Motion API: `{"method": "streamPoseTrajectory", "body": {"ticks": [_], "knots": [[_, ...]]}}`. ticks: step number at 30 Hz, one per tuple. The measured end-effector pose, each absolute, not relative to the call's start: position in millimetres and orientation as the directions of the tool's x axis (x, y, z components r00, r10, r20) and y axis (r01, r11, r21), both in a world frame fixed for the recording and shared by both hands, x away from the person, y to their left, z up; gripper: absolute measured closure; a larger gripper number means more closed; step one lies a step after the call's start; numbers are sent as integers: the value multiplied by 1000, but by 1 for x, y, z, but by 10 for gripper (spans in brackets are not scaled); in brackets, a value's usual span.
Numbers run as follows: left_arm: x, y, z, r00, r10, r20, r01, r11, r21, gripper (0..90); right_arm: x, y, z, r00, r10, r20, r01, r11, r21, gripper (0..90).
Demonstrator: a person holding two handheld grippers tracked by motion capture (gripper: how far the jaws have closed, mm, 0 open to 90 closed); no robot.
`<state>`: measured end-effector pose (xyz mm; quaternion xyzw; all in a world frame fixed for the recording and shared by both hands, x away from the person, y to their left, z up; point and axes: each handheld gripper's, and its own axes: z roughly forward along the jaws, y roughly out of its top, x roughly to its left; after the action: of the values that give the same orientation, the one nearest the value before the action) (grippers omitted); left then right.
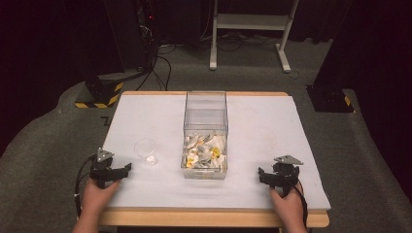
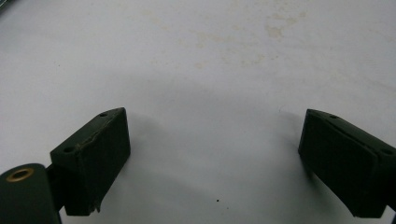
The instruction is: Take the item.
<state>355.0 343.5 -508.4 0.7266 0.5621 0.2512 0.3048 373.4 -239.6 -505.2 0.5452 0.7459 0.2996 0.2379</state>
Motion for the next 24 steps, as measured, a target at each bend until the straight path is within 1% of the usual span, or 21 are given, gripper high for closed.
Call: {"method": "streamPoseTrajectory", "body": {"ticks": [17,24], "knots": [[356,344,-508,239,971,19,667,-178,723,147,374,-240,-505,-290,957,-14,675,215,706,89],[356,343,-508,239,971,23,669,-182,721,147,373,-239,-505,-293,956,-28,671,226,706,91]]}}
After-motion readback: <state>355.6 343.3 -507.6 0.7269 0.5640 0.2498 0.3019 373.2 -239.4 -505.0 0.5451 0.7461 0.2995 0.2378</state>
